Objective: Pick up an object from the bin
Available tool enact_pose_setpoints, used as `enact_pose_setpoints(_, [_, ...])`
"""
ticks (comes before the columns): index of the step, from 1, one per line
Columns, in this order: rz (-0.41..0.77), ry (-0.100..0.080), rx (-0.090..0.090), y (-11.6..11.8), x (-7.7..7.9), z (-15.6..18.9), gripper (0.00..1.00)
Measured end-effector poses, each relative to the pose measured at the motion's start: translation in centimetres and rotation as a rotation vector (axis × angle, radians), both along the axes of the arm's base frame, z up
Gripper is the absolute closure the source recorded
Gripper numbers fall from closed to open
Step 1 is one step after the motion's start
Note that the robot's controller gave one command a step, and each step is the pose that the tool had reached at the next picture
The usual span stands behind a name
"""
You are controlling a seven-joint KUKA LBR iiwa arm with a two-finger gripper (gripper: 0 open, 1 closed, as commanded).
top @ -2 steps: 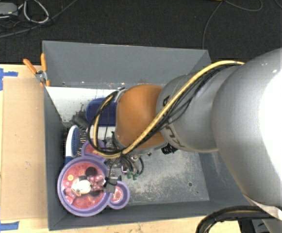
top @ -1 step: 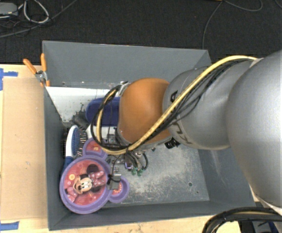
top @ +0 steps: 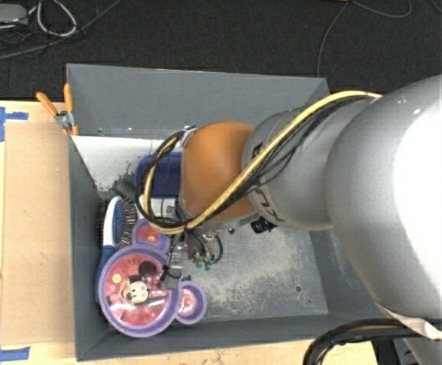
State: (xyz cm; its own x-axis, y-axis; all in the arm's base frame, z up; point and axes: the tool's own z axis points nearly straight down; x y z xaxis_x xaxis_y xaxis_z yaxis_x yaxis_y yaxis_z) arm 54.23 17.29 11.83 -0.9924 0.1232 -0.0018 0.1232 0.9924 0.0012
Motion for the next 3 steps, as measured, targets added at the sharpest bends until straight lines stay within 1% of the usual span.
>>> enact_pose_setpoints(1, [0.000,0.002,-0.001,0.9,0.3,-1.1,0.00])
enact_pose_setpoints(2, [-0.209,0.014,-0.008,2.3,1.3,-2.5,0.00])
enact_pose_setpoints(3, [-0.114,0.010,-0.006,2.3,1.8,-3.0,0.00])
